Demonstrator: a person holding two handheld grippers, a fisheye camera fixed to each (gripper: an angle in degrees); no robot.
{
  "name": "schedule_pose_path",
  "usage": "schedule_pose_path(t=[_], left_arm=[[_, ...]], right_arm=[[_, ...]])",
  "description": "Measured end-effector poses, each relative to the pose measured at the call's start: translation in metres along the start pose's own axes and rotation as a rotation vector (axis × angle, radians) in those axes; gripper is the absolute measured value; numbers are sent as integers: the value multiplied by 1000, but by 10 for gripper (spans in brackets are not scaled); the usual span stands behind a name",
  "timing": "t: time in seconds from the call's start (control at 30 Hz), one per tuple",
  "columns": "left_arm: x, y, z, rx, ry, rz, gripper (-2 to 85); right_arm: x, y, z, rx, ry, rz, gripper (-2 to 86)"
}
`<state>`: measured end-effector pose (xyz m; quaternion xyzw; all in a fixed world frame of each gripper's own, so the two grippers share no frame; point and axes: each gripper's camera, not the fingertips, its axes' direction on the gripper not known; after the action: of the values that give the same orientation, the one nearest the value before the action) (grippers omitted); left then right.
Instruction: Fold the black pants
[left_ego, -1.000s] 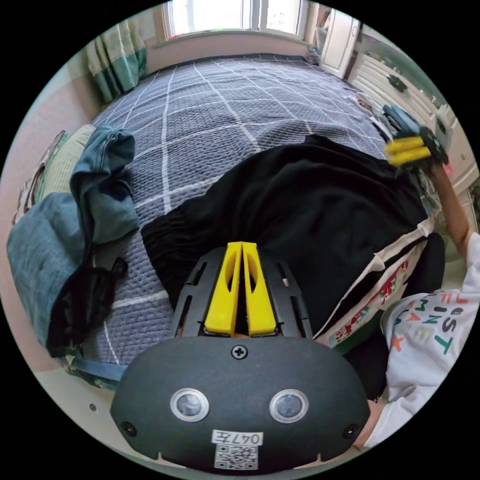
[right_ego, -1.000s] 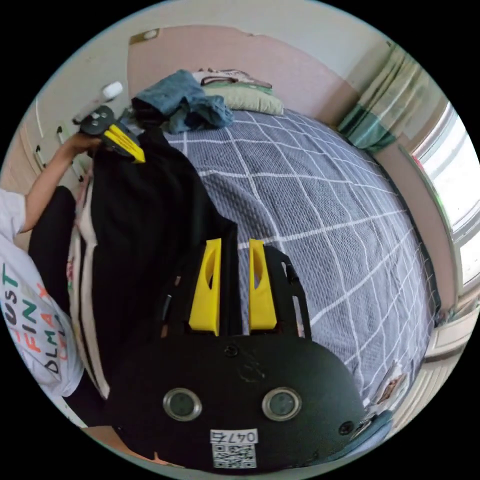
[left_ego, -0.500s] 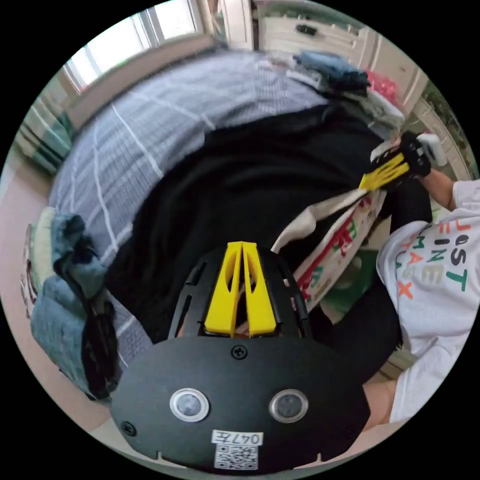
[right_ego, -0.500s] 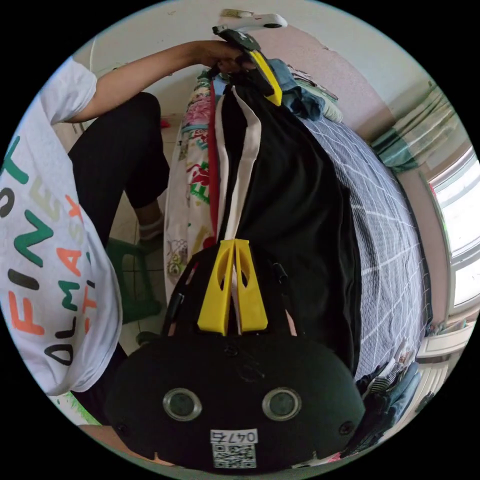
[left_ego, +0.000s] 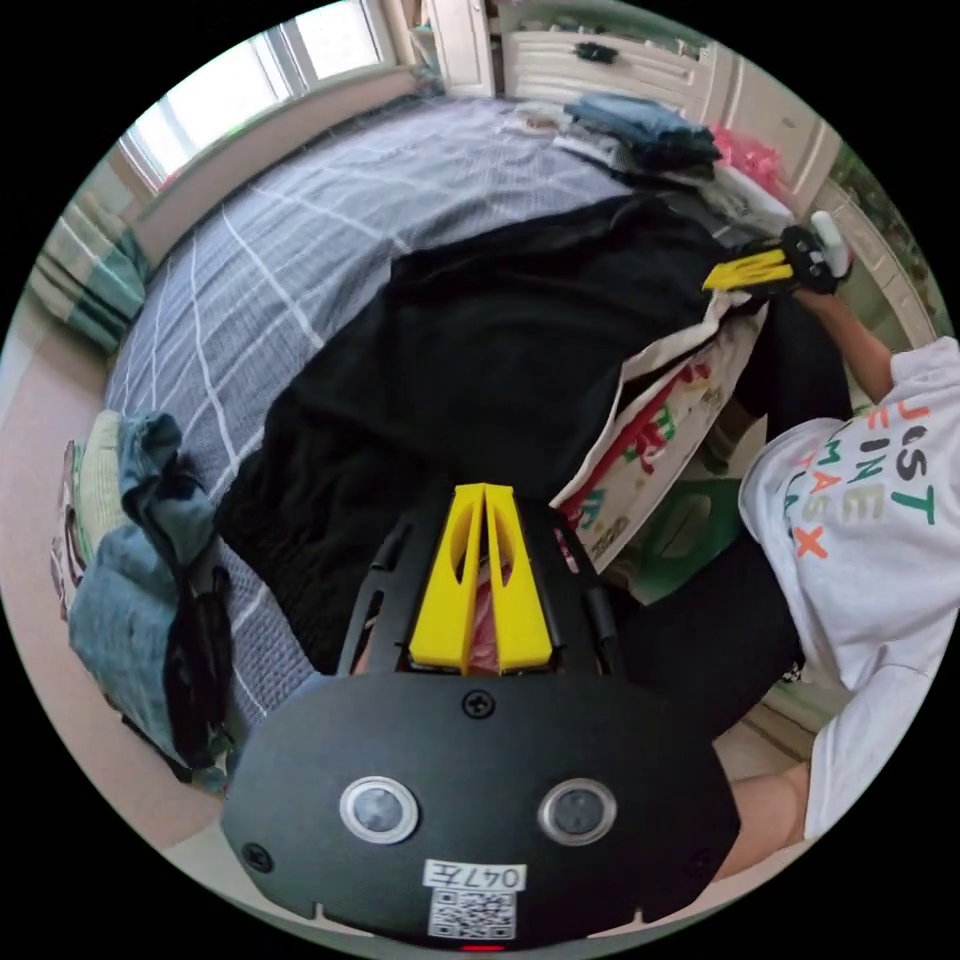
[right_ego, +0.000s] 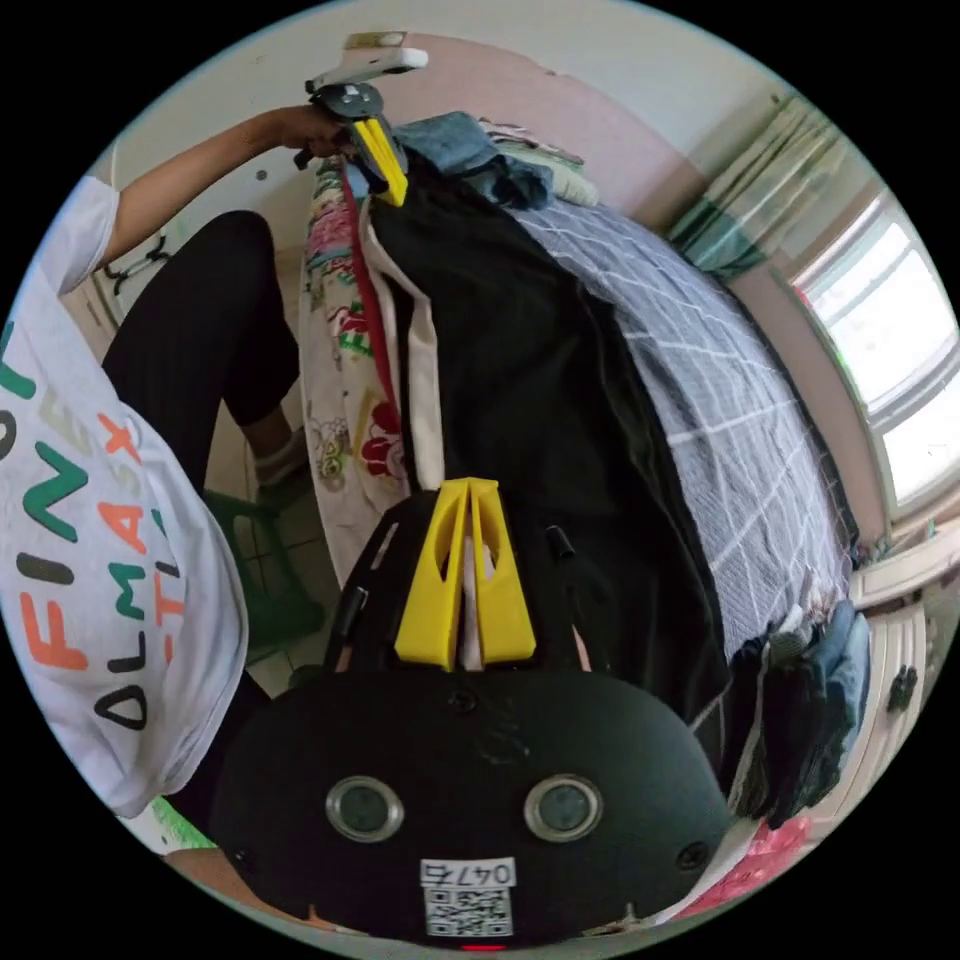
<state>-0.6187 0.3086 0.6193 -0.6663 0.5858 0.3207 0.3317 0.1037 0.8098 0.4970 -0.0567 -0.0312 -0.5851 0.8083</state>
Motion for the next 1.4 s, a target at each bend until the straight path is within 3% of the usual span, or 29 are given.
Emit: schedule_pose_path(t=[0.1, 0.23, 0.4, 0.57, 0.7, 0.77, 1.0, 1.1, 1.23, 1.4], left_arm=[[-7, -1, 43, -204, 34, -69, -8], [-10, 0, 21, -36, 122, -186, -8], [29, -74, -24, 87, 34, -15, -8], [78, -209, 4, 69, -136, 196, -8], [104, -285, 44, 80, 14, 289, -8], [116, -322, 72, 71, 139, 298, -8], [126, -366, 125, -5, 105, 247, -8], [123, -379, 129, 41, 83, 187, -8], [130, -393, 121, 126, 67, 160, -8], [150, -401, 118, 108, 135, 245, -8]], right_arm=[[11, 41, 7, -113, 8, 69, -5], [23, 98, -7, -124, 2, 158, -3], [86, 162, -41, 4, 127, 371, 11], [163, 202, -23, 13, 102, 490, 12], [189, 199, 6, 27, 76, 453, 8], [191, 198, 25, -18, 61, 409, 4], [193, 244, 32, -403, 219, 365, -5], [202, 271, 20, -333, 176, 452, -3], [210, 288, -1, 1, 144, 506, 15], [223, 281, 24, 11, 64, 474, 33]])
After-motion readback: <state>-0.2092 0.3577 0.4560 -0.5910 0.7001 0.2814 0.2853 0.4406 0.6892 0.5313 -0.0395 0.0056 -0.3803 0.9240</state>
